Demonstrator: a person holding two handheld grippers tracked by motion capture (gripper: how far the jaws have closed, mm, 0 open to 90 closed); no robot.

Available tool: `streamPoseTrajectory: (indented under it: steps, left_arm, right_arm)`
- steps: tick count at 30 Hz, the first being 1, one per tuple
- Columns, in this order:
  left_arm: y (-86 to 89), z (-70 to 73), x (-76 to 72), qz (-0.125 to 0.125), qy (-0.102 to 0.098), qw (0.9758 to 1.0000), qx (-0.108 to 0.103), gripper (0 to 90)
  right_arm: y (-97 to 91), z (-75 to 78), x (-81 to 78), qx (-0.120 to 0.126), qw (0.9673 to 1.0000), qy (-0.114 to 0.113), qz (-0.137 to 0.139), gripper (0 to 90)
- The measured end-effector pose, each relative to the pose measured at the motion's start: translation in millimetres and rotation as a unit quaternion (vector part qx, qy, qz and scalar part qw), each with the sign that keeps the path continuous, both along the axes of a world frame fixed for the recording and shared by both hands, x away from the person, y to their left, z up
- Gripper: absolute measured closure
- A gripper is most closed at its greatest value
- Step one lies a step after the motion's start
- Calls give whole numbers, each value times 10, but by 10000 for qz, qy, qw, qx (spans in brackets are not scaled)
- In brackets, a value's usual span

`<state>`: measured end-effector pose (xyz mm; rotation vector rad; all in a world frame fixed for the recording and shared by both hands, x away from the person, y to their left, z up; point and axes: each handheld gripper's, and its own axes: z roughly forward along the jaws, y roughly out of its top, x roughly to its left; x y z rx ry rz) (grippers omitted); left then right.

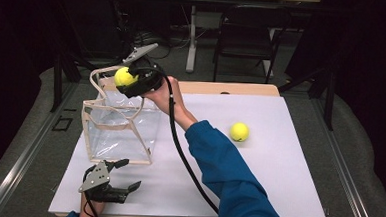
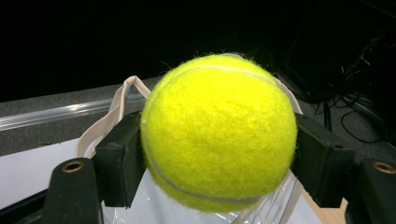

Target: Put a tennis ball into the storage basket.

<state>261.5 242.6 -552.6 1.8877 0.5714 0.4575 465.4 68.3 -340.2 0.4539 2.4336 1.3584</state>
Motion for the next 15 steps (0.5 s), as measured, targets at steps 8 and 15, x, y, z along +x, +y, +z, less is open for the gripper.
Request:
streamPoseTrajectory:
  steps: [8, 15]
  left_arm:
    - [-2, 1, 0, 1, -1, 10000, -3, 161]
    - [-3, 3, -6, 0, -20, 10000, -18, 161]
  right_arm:
    - [73, -44, 8, -255, 9996, 128, 41, 262]
    - [83, -49, 8, -285, 9995, 143, 39, 262]
